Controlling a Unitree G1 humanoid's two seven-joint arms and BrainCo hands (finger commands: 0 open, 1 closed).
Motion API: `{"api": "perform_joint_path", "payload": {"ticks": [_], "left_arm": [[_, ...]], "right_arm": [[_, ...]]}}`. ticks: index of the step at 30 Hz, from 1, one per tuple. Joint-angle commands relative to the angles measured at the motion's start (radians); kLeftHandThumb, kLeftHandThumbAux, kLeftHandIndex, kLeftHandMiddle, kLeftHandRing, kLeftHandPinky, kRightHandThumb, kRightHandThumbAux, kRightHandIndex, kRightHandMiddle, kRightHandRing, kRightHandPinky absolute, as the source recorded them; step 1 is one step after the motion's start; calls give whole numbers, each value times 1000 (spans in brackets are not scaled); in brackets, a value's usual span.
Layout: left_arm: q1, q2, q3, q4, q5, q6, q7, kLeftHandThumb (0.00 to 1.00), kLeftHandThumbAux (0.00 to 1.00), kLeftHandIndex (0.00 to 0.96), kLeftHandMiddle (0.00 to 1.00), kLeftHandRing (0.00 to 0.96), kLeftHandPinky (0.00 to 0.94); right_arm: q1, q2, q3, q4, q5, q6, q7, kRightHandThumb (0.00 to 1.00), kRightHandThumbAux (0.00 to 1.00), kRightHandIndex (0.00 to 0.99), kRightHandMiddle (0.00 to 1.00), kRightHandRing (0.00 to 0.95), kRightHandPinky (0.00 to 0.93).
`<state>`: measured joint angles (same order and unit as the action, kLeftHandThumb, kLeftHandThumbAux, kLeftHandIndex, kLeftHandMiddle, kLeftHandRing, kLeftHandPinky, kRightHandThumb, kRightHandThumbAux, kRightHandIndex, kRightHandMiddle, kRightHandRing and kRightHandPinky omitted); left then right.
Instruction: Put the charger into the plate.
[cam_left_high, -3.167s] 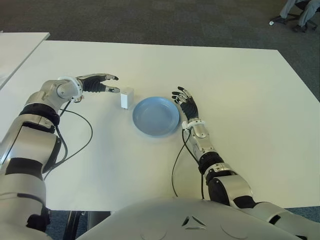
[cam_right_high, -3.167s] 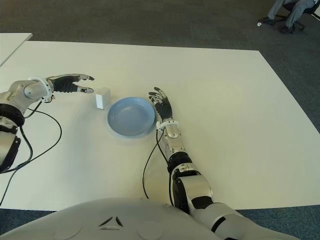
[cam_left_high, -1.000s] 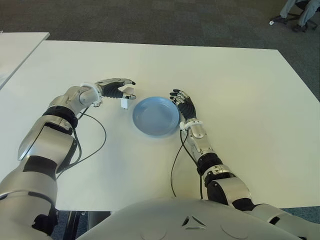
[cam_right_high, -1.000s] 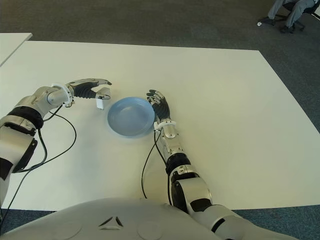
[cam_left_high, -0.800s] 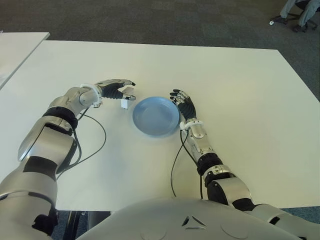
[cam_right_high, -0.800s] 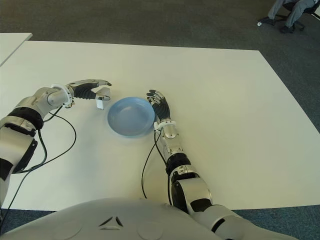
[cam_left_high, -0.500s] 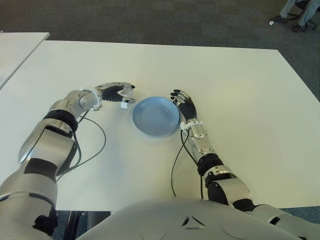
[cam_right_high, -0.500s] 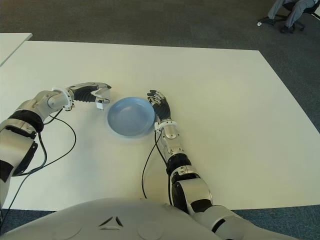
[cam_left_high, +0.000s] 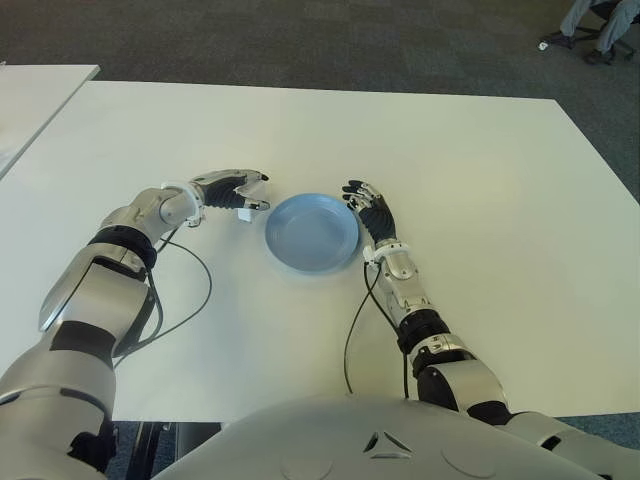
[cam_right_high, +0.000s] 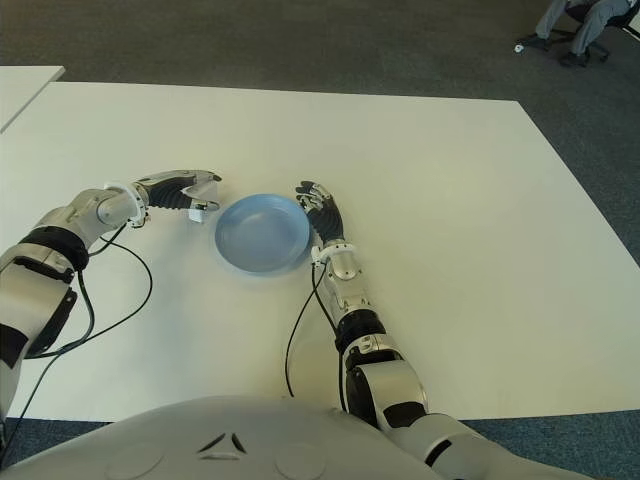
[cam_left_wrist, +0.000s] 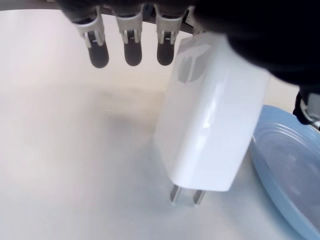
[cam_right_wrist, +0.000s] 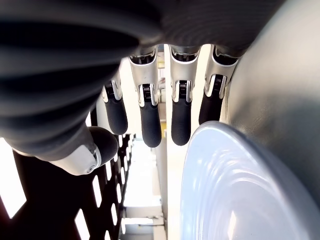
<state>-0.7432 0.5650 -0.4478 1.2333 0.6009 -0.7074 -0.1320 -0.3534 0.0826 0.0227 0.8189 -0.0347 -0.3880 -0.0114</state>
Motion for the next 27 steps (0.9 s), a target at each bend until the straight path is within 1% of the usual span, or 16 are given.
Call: {"api": "perform_joint_path", "payload": {"ticks": [1,19,27], "left_arm": [[31,-9,-6,12,5,6,8,484,249,13,0,0,0],[82,-15,18,19,-32,12,25,494,277,38,0,0,0],[92,-20,26,26,-39,26,36,519,289,73,0,0,0]], "right_arm": [[42,4,7,8,-6,33,4,0,576,232,298,263,226],[51,-3,13,-8,-4,28,16,0,569,229,299,262,222],[51,-8,13,-6,-1,30,21,0,567,219,298,262,222]]}}
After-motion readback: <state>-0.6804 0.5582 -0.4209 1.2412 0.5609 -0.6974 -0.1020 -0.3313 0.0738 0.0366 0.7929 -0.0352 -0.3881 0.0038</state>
